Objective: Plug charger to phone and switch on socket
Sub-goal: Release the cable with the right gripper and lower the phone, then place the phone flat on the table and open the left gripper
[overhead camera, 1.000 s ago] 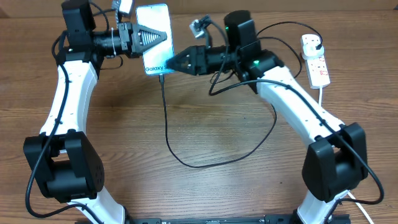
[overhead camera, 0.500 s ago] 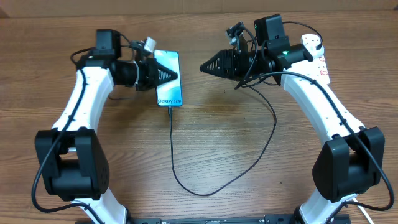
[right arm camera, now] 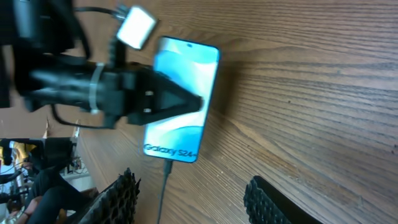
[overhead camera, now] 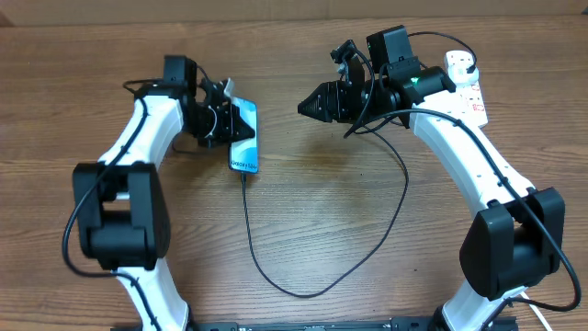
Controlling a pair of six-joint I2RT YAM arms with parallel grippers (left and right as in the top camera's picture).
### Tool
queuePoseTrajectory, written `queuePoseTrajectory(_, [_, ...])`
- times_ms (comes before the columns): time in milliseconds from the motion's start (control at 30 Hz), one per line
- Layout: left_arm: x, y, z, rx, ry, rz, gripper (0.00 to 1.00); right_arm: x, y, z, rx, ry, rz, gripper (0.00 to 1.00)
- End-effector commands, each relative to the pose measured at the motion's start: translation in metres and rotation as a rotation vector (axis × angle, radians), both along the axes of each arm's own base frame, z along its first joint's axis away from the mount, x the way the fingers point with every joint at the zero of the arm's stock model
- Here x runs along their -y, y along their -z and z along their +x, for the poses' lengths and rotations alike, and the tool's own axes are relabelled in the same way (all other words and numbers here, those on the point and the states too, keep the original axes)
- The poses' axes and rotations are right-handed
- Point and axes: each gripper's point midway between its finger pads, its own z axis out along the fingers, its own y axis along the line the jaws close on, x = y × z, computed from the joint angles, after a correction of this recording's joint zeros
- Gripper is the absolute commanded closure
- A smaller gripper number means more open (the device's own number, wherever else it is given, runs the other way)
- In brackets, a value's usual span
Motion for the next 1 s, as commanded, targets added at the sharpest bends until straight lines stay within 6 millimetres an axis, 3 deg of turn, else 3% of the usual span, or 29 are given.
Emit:
queuePoseTrajectory(0, [-0.001,0.018,-0.001,-0.053,-0.021,0.002,0.96,0.0,-0.019,0.0,0.059,-0.006,0.003,0.45])
queuePoseTrajectory(167, [-0.001,0.041,-0.003,-0.098,-0.017,0.006,0.96,0.002,-0.016,0.001,0.058,0.006,-0.015,0.45])
queuePoseTrajectory(500, [0.002,0.059,-0.003,-0.104,-0.001,0.052,0.95,0.008,-0.009,0.0,0.045,0.026,-0.059,0.43])
queuePoseTrajectory(967, [-0.003,0.064,-0.007,-0.123,-0.005,0.096,0.72,0.009,-0.008,0.0,0.046,0.025,-0.064,0.4])
